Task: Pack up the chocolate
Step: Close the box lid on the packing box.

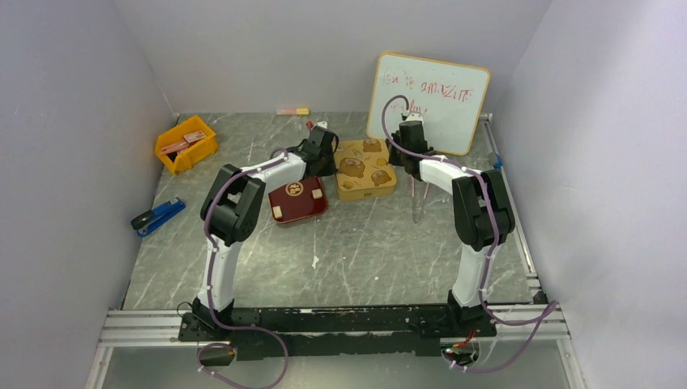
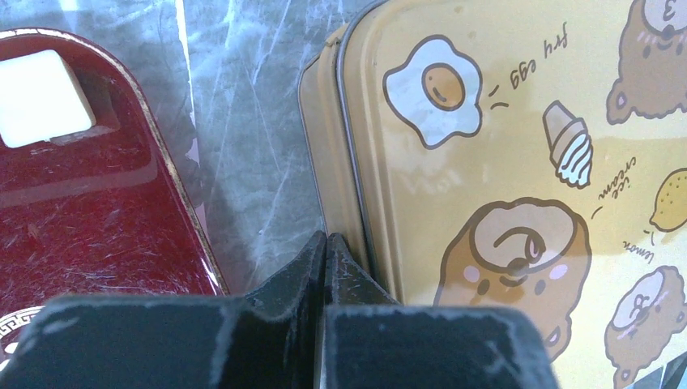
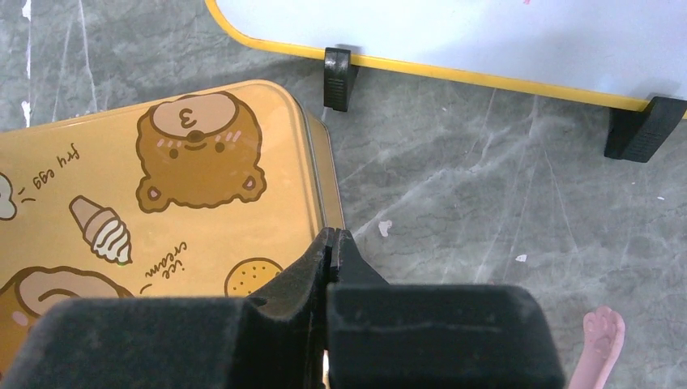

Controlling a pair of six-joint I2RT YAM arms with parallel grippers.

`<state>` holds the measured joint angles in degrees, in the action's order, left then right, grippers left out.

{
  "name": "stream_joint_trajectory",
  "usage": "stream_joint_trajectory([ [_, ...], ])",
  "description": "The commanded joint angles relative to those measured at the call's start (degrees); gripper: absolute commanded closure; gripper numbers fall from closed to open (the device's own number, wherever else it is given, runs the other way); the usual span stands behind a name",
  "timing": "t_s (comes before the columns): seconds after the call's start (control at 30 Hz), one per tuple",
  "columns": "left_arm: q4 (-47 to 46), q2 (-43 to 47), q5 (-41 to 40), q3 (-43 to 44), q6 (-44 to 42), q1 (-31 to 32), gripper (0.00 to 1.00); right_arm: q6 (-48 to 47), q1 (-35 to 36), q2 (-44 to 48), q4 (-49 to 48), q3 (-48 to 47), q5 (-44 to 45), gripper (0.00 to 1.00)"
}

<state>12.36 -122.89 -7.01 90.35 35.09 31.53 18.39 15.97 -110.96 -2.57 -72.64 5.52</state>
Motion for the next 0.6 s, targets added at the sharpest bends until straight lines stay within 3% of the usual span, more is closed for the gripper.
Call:
stream_joint_trajectory([
  [0.0, -1.8, 0.8, 0.1, 1.7, -0.3, 1.2, 0.95, 0.0, 1.8, -0.2, -0.3, -2.2, -2.2, 1.0],
  [0.57, -0.5, 11.4, -5.8, -5.7, -1.3, -1.2, 0.95, -1.1, -0.3, 4.3, 0.9, -1.6, -0.2, 1.0],
])
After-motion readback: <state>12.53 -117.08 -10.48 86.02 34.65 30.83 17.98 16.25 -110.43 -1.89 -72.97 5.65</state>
